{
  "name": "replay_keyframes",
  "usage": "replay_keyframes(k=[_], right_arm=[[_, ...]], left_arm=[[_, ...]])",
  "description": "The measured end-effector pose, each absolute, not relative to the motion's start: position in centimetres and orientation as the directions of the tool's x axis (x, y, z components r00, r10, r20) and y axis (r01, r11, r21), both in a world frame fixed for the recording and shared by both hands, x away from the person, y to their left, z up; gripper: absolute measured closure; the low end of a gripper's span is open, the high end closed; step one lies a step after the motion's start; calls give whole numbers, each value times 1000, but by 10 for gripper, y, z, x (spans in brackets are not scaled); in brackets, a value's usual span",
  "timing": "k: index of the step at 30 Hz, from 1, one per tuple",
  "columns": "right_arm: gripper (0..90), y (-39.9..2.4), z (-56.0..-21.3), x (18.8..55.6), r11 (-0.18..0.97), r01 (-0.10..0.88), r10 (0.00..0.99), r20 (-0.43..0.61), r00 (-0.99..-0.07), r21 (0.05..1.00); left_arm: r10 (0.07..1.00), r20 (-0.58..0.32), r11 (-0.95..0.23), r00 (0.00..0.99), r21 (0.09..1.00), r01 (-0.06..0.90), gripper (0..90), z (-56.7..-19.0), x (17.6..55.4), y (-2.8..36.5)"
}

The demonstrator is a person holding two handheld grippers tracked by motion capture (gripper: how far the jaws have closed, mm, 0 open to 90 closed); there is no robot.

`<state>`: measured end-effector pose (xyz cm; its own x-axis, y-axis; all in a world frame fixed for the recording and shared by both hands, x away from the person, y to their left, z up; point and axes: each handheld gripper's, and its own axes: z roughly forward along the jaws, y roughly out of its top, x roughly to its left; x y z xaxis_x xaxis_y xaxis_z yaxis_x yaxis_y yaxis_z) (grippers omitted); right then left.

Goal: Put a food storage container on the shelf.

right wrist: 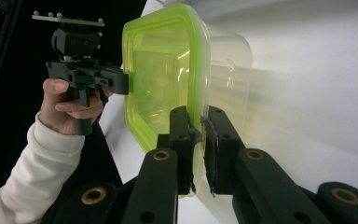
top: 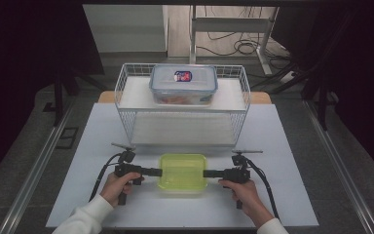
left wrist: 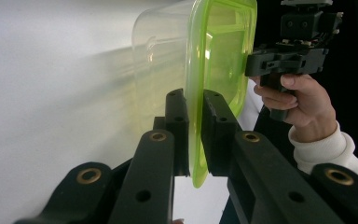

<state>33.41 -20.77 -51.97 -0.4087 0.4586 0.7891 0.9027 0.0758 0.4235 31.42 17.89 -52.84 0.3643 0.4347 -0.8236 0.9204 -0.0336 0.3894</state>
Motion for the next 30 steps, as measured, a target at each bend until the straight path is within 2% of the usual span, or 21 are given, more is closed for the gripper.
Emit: replay_keyframes(k=[30], right_arm=[[817,-205,-463,323,131,773,461,652,-602,621]], left_arm=[[449,-742,-34,498,542,839,827,-482,296,178]])
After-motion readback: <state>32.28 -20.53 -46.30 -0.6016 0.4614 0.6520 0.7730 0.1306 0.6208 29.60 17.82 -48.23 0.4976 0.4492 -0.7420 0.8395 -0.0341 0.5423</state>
